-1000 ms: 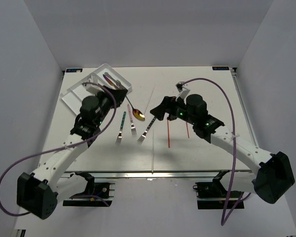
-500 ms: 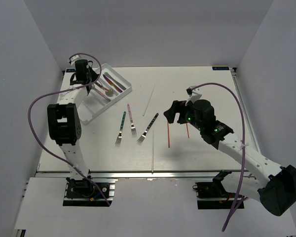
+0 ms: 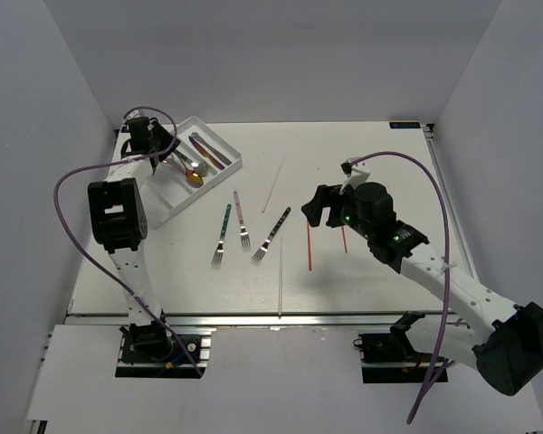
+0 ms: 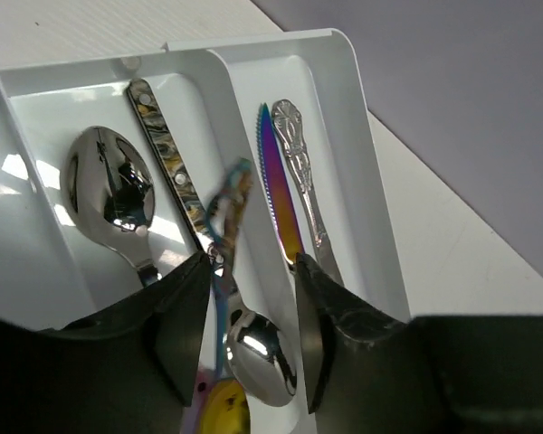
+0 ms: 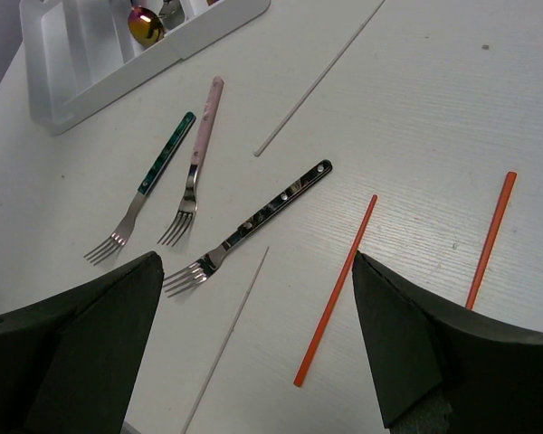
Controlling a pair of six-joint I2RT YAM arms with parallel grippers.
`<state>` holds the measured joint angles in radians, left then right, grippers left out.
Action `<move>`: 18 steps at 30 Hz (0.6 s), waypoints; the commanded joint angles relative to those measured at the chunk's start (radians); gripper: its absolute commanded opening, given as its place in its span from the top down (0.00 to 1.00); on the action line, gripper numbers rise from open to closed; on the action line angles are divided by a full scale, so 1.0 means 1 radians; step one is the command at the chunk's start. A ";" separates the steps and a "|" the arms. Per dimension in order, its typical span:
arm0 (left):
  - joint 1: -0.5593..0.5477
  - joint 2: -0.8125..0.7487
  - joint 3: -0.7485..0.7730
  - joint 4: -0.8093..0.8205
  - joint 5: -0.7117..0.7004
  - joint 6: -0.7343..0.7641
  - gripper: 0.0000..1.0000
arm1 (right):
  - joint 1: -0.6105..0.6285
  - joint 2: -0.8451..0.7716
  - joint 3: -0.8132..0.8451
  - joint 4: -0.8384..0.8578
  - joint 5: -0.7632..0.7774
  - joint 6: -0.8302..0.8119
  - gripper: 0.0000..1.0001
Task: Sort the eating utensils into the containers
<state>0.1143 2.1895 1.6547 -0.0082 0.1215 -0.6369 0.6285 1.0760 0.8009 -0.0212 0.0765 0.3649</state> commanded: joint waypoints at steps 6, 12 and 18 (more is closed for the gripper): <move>0.001 -0.086 -0.038 0.019 0.015 -0.075 0.02 | -0.004 0.094 0.047 -0.032 0.049 0.008 0.11; -0.013 -0.322 -0.078 -0.224 -0.115 -0.060 0.02 | -0.006 0.278 0.182 -0.170 0.166 0.046 0.11; -0.038 -0.783 -0.339 -0.331 -0.279 -0.020 0.02 | -0.027 0.479 0.305 -0.292 0.187 0.026 0.20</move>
<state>0.0933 1.6733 1.4166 -0.2657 -0.0517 -0.6907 0.6151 1.5005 1.0462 -0.2276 0.2306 0.3943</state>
